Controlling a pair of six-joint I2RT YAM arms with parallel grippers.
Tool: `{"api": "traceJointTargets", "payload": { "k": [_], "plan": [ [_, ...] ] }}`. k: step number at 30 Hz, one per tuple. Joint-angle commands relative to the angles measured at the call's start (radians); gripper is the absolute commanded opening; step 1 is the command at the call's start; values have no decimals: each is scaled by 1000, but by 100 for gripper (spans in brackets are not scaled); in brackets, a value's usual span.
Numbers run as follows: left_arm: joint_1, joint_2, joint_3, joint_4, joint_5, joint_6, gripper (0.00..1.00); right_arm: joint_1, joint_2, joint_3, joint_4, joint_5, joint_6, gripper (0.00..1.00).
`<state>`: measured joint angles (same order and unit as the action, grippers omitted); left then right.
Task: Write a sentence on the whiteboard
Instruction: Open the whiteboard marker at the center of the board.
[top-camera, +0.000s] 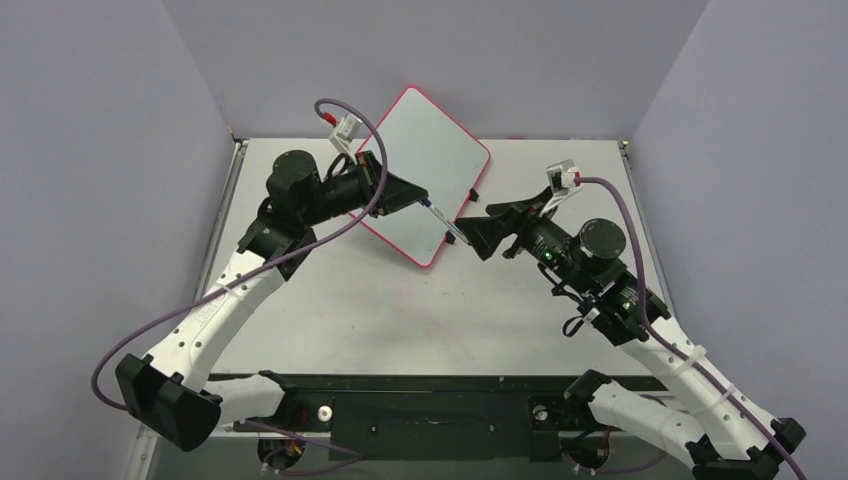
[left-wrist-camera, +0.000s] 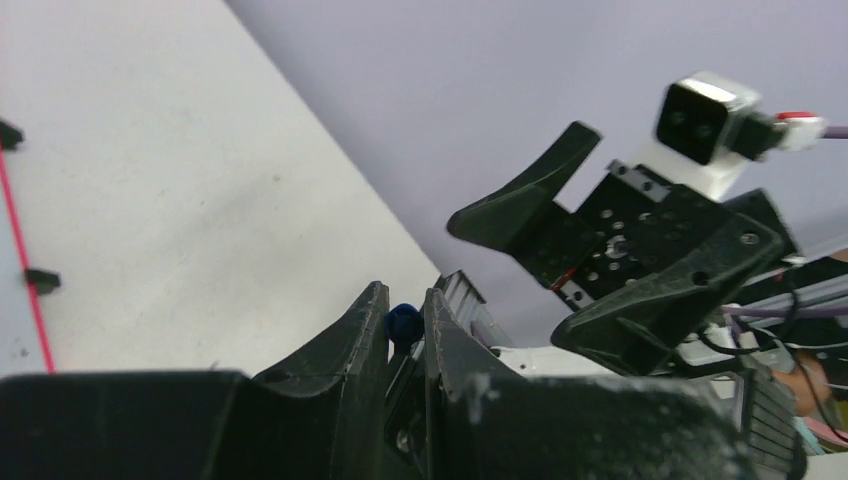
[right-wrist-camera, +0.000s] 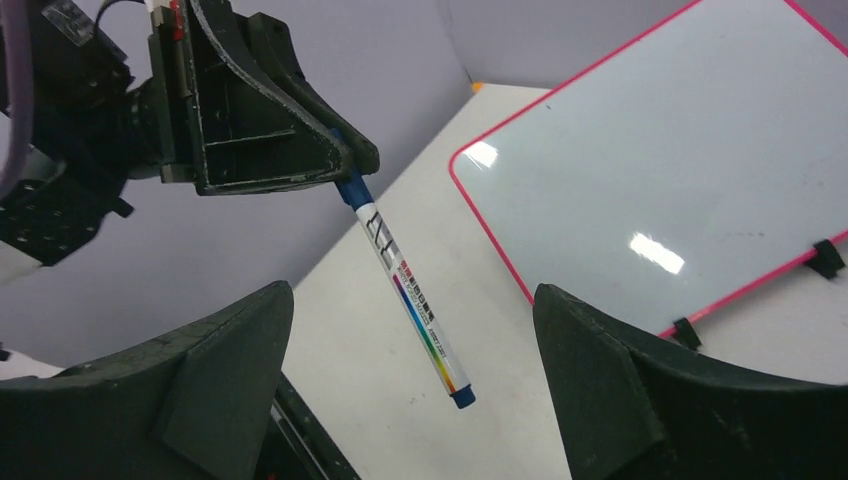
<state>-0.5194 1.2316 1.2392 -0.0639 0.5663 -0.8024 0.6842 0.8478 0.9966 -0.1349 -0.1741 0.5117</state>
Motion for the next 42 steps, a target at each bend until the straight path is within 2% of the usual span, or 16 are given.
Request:
{"api": "traceJointTargets", "payload": {
  "k": [1,6,12,18,23,34,42],
  "plan": [
    [19,-39,-1,261,81,-135,0,-17,9,-17,193,-133,94,85],
    [30,-46,-25,422,108,-236,0,-26,26,-21,352,-223,193,80],
    [29,-24,-57,602,125,-338,0,-28,57,-22,497,-257,270,73],
    [27,-15,-74,684,100,-391,0,-35,79,-14,570,-255,315,67],
    [18,-9,-74,702,75,-395,0,-44,101,6,567,-273,323,62],
    [-2,14,-58,691,56,-365,0,-56,113,2,586,-283,345,43],
    [-15,21,-62,689,45,-351,0,-66,125,6,590,-292,356,36]
  ]
}}
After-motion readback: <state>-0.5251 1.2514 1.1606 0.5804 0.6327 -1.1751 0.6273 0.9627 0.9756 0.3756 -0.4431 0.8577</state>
